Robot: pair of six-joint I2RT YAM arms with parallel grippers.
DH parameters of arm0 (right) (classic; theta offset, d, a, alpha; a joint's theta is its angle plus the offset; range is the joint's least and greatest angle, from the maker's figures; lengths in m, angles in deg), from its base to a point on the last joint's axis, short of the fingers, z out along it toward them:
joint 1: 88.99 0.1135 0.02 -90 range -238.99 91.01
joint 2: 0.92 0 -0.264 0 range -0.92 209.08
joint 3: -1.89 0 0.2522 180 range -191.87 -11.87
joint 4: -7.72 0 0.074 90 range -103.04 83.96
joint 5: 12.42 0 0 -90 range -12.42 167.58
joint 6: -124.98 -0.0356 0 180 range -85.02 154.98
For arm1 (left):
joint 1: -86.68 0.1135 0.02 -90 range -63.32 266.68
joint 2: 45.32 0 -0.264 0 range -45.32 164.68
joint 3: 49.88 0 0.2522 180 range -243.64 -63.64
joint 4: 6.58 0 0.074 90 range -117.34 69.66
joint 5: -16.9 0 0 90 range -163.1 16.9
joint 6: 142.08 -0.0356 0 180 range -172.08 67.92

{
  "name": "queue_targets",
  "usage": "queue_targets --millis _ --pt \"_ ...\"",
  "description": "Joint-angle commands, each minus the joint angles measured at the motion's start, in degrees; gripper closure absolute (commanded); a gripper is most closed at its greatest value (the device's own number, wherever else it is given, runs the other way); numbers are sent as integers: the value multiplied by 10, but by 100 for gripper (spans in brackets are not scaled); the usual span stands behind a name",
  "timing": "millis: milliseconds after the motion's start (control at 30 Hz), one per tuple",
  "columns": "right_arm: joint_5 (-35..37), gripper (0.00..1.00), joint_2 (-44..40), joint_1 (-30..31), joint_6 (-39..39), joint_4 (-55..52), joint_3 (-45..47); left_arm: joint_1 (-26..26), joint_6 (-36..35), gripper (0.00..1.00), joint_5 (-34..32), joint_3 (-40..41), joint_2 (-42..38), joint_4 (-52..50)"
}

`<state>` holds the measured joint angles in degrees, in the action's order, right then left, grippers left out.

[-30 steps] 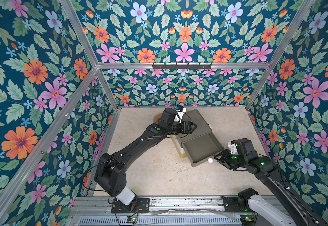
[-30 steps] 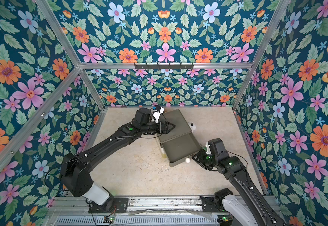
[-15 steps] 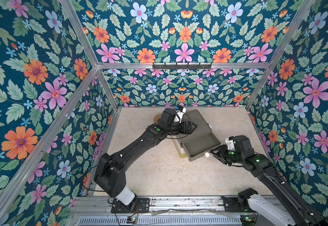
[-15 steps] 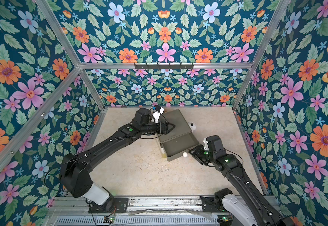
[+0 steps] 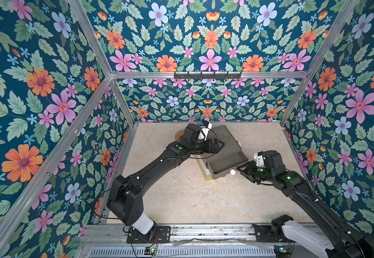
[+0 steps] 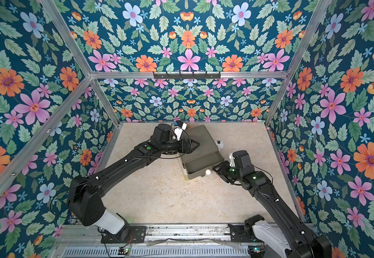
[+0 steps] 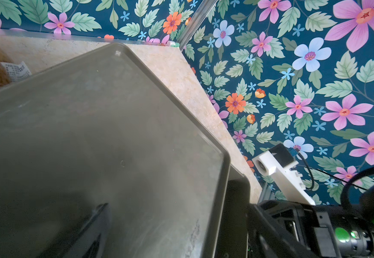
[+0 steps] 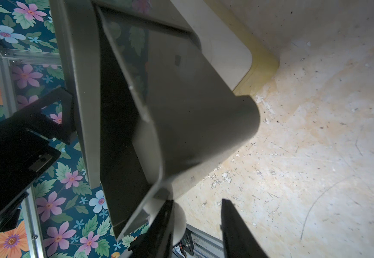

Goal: Take the keys out of the drawer
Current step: Close the drawer in the storage box.

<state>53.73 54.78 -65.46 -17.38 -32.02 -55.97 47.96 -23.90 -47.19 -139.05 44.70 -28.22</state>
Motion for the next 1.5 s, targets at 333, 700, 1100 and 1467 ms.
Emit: queue_targets --millis 333,700,1100,1467 --pt "-5 60 54 1 18 62 -25 0 -9 1 -6 2 -8 -48" --pt "-11 60 99 1 25 91 -41 0 -13 1 -9 2 -6 -53" --pt "-15 60 120 0 18 127 -42 0 -13 0 -5 8 0 -46" --pt "-19 59 124 2 2 164 -40 0 -8 1 -5 20 -5 -40"
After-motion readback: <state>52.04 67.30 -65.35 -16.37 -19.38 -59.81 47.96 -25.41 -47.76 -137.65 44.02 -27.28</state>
